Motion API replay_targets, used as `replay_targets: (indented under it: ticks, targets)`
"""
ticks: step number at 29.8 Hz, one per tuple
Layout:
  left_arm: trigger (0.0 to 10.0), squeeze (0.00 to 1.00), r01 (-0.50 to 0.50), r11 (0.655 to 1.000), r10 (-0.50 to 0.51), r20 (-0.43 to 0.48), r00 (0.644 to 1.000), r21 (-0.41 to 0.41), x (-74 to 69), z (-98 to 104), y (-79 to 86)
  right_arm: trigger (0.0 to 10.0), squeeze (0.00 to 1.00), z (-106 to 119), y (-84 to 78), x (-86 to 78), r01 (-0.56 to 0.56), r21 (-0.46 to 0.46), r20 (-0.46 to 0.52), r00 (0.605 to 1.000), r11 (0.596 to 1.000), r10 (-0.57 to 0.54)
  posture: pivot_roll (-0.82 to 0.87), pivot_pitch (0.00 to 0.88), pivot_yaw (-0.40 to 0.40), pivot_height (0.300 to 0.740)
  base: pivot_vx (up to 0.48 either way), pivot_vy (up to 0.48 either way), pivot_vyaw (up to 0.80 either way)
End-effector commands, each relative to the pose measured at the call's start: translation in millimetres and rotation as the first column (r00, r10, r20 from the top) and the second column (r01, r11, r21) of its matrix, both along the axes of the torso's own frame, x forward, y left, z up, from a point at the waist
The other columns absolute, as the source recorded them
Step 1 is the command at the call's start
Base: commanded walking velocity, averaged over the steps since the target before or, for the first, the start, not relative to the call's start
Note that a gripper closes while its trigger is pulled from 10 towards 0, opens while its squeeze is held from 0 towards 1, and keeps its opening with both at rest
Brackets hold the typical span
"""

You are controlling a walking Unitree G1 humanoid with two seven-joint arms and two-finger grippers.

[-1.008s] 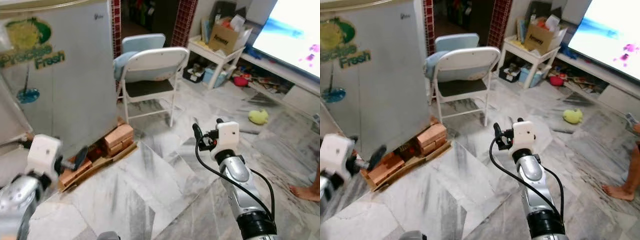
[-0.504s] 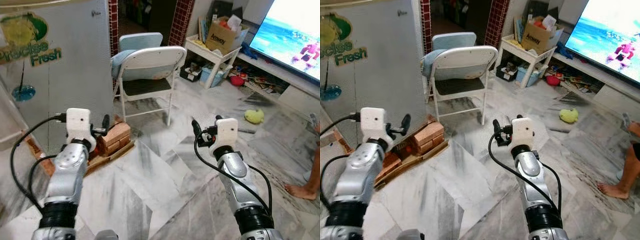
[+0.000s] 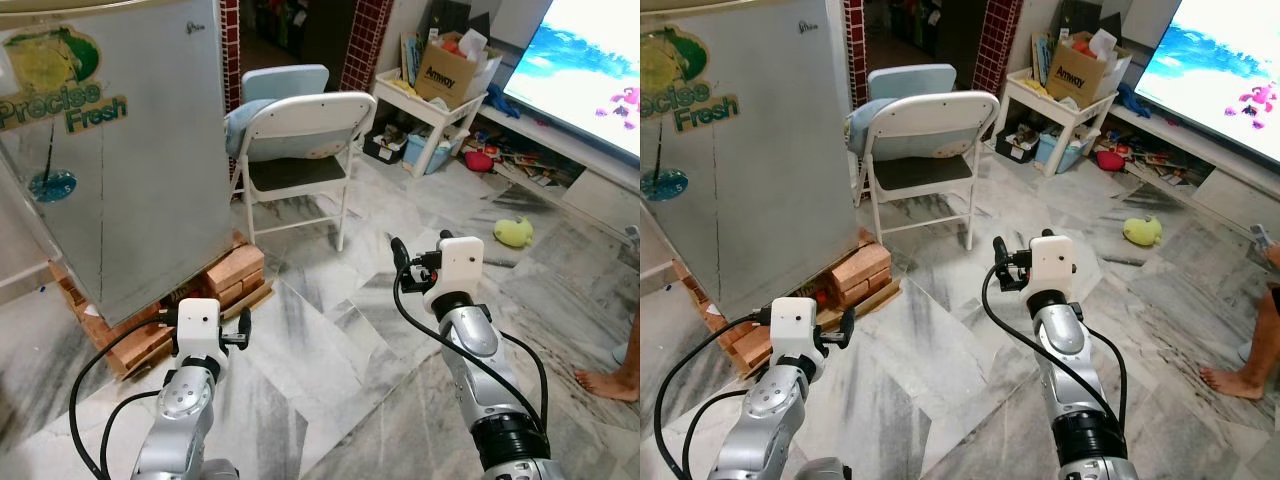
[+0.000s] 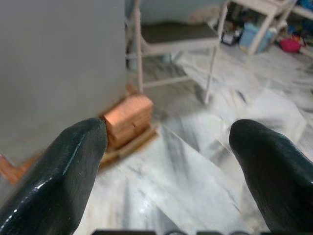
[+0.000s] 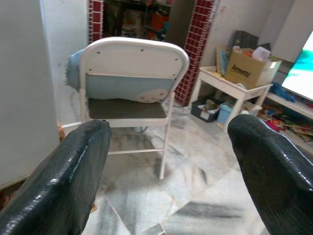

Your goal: Restocking fridge

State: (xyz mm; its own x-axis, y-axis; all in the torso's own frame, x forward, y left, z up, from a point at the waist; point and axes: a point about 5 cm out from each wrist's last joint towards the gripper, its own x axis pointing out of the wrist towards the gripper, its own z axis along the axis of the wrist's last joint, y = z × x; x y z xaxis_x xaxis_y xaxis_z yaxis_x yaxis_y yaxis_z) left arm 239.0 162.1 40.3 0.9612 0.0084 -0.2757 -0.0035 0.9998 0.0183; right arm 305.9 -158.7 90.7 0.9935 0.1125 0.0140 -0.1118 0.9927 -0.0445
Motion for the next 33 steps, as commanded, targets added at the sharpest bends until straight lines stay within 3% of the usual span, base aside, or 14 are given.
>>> replay_targets:
  ticks: [1,8,11,12,14,20,24,33]
  targets:
    - [10.0,0.00,-0.027,0.999,0.027,0.009,1.000,0.024,-5.2,5.9,11.1,10.0,0.00,-0.9,-4.7,0.5,0.013,-0.003,-0.003,1.000,1.000,-0.013,0.14,0.000,-0.099,0.740,0.000,0.000,0.00]
    - [10.0,0.00,0.013,0.999,-0.012,-0.036,0.999,0.032,-23.4,5.7,13.0,10.0,0.00,0.5,-5.2,0.7,0.015,-0.008,0.004,1.000,1.000,-0.015,0.16,0.007,-0.092,0.740,0.000,0.000,0.00]
    - [10.0,0.00,-0.014,0.995,0.010,0.048,0.999,0.098,-12.1,20.4,18.3,10.0,0.00,2.5,-8.4,0.5,0.020,-0.015,0.012,1.000,1.000,-0.019,0.16,0.000,-0.095,0.740,0.000,0.000,0.00]
    - [10.0,0.00,-0.050,0.991,0.035,0.119,0.992,0.128,0.2,33.5,26.1,10.0,0.00,3.9,-10.1,1.2,0.024,-0.017,0.017,1.000,1.000,-0.024,0.15,0.000,-0.095,0.740,0.000,0.000,0.00]
    - [10.0,0.00,-0.074,0.987,0.051,0.159,0.986,0.142,9.7,44.0,33.6,10.0,0.00,5.5,-11.1,1.8,0.028,-0.018,0.023,0.999,0.999,-0.027,0.15,0.000,-0.096,0.740,0.000,0.000,0.00]
    - [10.0,0.00,-0.115,0.976,0.075,0.209,0.975,0.187,16.5,62.9,50.4,10.0,0.00,10.9,-12.3,2.3,0.035,-0.007,0.041,0.999,0.999,-0.035,0.13,0.000,-0.089,0.740,0.000,0.000,0.00]
    - [10.0,0.00,-0.138,0.977,0.102,0.216,0.971,0.160,7.8,67.4,61.2,10.0,0.00,12.4,-12.9,-3.2,0.036,0.020,0.043,0.998,0.999,-0.036,0.13,0.000,-0.085,0.740,0.000,0.000,0.00]
    - [10.0,0.00,-0.123,0.982,0.097,0.173,0.980,0.146,-8.7,51.5,57.6,10.0,0.00,8.2,-9.2,-18.4,0.009,0.035,0.037,0.999,0.999,-0.010,0.12,0.000,-0.076,0.740,0.000,0.000,0.00]
